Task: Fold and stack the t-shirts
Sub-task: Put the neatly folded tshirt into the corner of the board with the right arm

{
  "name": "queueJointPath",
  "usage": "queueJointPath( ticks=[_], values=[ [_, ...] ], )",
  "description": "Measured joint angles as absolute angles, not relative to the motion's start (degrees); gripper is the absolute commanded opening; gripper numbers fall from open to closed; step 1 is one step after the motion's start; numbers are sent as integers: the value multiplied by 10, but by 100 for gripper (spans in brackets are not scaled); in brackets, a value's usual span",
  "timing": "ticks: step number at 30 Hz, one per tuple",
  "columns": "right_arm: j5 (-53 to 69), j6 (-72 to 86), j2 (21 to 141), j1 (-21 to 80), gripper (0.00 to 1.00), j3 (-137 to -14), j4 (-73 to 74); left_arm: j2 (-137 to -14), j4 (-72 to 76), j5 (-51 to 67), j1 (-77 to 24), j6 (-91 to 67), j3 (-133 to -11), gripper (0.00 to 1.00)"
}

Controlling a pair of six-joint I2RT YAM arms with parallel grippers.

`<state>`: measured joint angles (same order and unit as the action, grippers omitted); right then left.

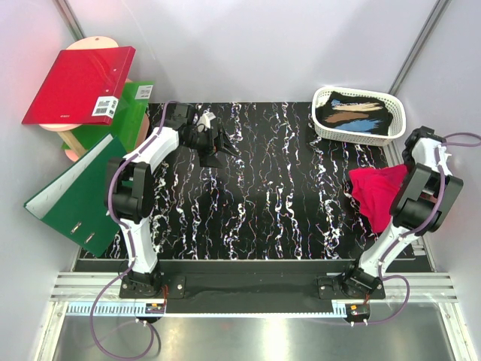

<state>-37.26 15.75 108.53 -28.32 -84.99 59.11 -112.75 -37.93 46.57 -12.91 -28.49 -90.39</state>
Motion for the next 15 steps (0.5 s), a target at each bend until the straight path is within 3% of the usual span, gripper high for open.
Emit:
queueJointPath(
  ticks=[1,7,15],
  values=[
    [-376,163,1084,-284,100,-850,590,-1127,-379,466,-129,-285,-904,99],
    [-401,177,1044,-285,100,-849,580,-1127,-380,466,-129,-284,-904,99],
    [-322,176,852,-285,97,-864,544,-1127,-380,466,-129,-283,-904,99]
  ],
)
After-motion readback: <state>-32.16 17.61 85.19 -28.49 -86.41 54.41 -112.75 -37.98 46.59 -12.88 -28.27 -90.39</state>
